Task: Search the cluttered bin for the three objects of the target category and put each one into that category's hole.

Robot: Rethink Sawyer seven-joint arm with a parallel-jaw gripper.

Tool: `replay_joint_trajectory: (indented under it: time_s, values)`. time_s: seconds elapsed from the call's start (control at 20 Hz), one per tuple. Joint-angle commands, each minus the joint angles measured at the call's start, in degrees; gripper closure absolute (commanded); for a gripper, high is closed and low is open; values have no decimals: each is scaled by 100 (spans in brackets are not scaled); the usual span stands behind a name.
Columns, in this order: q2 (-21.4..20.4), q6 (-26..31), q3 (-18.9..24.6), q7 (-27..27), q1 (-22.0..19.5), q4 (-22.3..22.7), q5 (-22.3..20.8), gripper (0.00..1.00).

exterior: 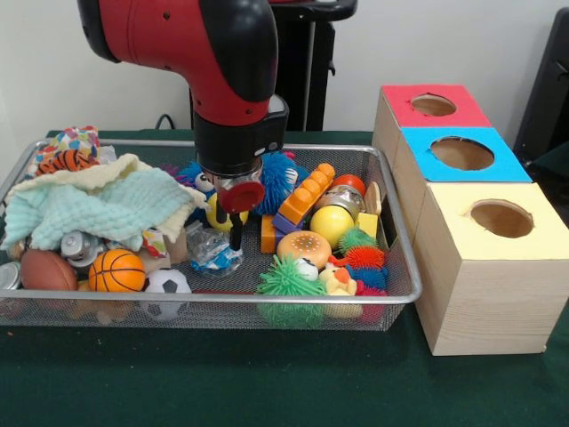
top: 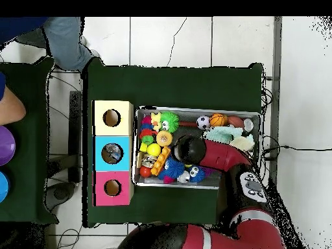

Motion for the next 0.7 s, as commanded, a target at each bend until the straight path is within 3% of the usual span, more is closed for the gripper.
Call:
replay_joint_trajectory:
  time_s: [0.05, 0.45, 0.7]
  values:
    - [384, -156, -298, 712, 269, 104, 16, 0]
    - [828, -841, -763, 786, 402, 15, -57, 0]
    - [1125, -1244, -838, 771, 453, 26, 59, 0]
